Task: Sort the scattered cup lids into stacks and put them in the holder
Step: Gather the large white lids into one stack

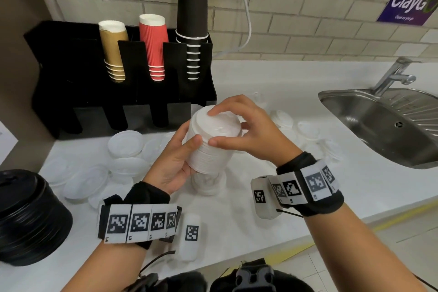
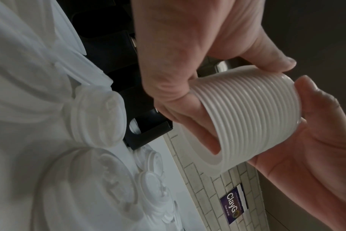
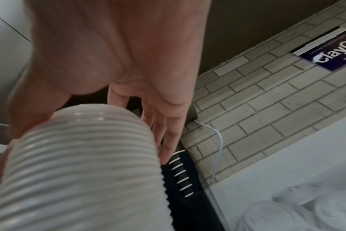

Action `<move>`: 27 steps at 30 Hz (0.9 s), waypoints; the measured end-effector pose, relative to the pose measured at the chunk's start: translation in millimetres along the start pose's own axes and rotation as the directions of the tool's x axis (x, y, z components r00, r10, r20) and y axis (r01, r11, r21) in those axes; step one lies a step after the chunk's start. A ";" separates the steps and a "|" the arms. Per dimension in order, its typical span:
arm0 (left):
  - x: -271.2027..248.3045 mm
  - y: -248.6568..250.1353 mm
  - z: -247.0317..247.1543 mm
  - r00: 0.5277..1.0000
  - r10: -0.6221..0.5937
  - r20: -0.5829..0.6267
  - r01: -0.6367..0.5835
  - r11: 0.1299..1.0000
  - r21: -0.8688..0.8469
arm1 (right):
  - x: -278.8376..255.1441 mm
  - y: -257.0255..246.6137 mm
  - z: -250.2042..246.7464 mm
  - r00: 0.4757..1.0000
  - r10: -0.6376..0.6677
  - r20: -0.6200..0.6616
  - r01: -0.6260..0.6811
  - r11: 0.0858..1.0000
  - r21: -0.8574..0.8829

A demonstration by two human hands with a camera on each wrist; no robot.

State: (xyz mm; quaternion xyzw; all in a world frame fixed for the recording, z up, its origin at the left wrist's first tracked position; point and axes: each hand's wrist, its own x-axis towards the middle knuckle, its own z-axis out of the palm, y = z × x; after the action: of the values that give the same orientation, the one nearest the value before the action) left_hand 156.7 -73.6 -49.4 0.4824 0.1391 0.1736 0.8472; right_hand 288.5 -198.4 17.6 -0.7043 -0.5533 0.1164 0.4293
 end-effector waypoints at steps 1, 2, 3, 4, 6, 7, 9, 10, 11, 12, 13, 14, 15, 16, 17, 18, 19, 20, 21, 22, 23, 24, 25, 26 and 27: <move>0.8 -0.4 -0.4 1.000 0.001 -0.003 -0.001 1.000 -0.003 | -0.6 0.2 1.8 1.000 -0.010 -0.001 0.010 1.000 0.001; 1.7 -0.7 -0.5 1.000 0.004 -0.004 -0.004 1.000 -0.004 | -1.4 0.4 3.1 1.000 -0.019 0.000 0.019 1.000 -0.001; 2.8 -1.0 -0.4 1.000 0.008 -0.005 -0.008 1.000 -0.005 | -2.1 0.6 3.7 1.000 -0.026 0.008 0.026 1.000 -0.007; 4.0 -1.6 -0.4 1.000 0.014 -0.007 -0.014 1.000 -0.006 | -2.8 0.8 3.1 0.999 -0.027 0.024 0.027 1.000 -0.009; 6.4 -2.3 -0.1 1.000 0.028 -0.004 -0.028 1.000 -0.007 | -3.8 2.4 -3.3 0.999 -0.006 0.053 0.004 0.999 0.032; 7.4 -2.3 -0.4 0.999 0.032 -0.001 -0.032 0.999 -0.012 | -4.2 5.0 -9.3 0.999 0.013 0.037 -0.016 0.998 0.068; 10.0 -1.7 -2.5 0.999 0.034 0.001 -0.034 0.999 -0.032 | -4.8 17.3 -27.8 0.993 0.092 -0.079 -0.083 0.990 0.110; 11.1 -1.1 -4.0 0.999 0.036 0.003 -0.035 0.999 -0.041 | -5.7 29.2 -40.7 0.979 0.156 -0.132 -0.149 0.987 0.062; 12.0 -0.6 -5.4 0.999 0.039 0.005 -0.038 0.998 -0.045 | -7.2 43.6 -54.9 0.960 0.240 -0.143 -0.252 0.965 -0.072; 12.9 -0.1 -7.0 0.999 0.042 0.005 -0.041 0.998 -0.049 | -9.9 60.2 -68.8 0.929 0.352 -0.113 -0.369 0.885 -0.284; 13.8 0.4 -8.5 0.999 0.044 0.004 -0.044 0.998 -0.052 | -14.2 78.1 -81.0 0.865 0.495 -0.077 -0.465 0.735 -0.493; 14.4 0.7 -9.9 0.999 0.046 0.004 -0.046 0.997 -0.057 | -20.1 95.5 -90.4 0.776 0.627 -0.068 -0.516 0.569 -0.640; 15.1 1.0 -10.8 0.999 0.047 0.006 -0.047 0.997 -0.061 | -27.2 110.2 -96.4 0.689 0.720 -0.082 -0.536 0.430 -0.726; 15.6 1.0 -11.6 0.999 0.048 0.009 -0.047 0.997 -0.063 | -34.4 121.7 -99.7 0.618 0.779 -0.106 -0.551 0.333 -0.765; 16.1 0.9 -12.2 0.999 0.049 0.011 -0.048 0.997 -0.063 | -41.3 130.2 -101.2 0.569 0.812 -0.129 -0.567 0.274 -0.777; 16.6 0.7 -12.3 0.999 0.049 0.012 -0.048 0.997 -0.064 | -47.1 136.7 -101.4 0.539 0.829 -0.145 -0.580 0.241 -0.778; 17.0 0.5 -12.5 0.999 0.050 0.013 -0.049 0.997 -0.066 | -52.1 141.5 -100.8 0.524 0.837 -0.157 -0.594 0.228 -0.771; 17.6 0.4 -12.3 0.999 0.050 0.014 -0.049 0.997 -0.067 | -55.8 144.9 -100.4 0.524 0.836 -0.164 -0.605 0.229 -0.763; 18.1 0.2 -12.2 0.999 0.051 0.017 -0.050 0.996 -0.067 | -57.6 146.8 -100.0 0.531 0.831 -0.164 -0.610 0.241 -0.755; 18.6 0.1 -12.1 0.999 0.051 0.020 -0.049 0.997 -0.067 | -58.7 147.4 -100.0 0.538 0.828 -0.156 -0.616 0.260 -0.744; 19.0 0.0 -11.8 0.998 0.050 0.023 -0.048 0.997 -0.067 | -59.4 147.4 -100.3 0.538 0.831 -0.142 -0.625 0.281 -0.728; 19.1 0.0 -11.5 0.998 0.049 0.025 -0.048 0.997 -0.068 | -59.7 147.8 -101.0 0.537 0.835 -0.123 -0.632 0.302 -0.713; 19.5 0.2 -11.0 0.998 0.049 0.027 -0.047 0.997 -0.069 | -59.9 148.0 -101.4 0.538 0.837 -0.098 -0.631 0.323 -0.705; 19.5 0.3 -10.7 0.998 0.049 0.028 -0.047 0.997 -0.069 | -59.7 148.7 -101.3 0.544 0.836 -0.073 -0.622 0.344 -0.703; 19.6 0.6 -10.5 0.998 0.050 0.028 -0.048 0.997 -0.067 | -59.4 149.7 -100.8 0.550 0.834 -0.051 -0.612 0.360 -0.704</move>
State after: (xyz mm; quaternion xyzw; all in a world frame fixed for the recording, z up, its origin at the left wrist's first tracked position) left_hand 170.0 -56.8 -55.4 0.4597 0.1087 0.1915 0.8603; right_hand 433.2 -301.5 -49.8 -0.9473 -0.2419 0.2067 -0.0373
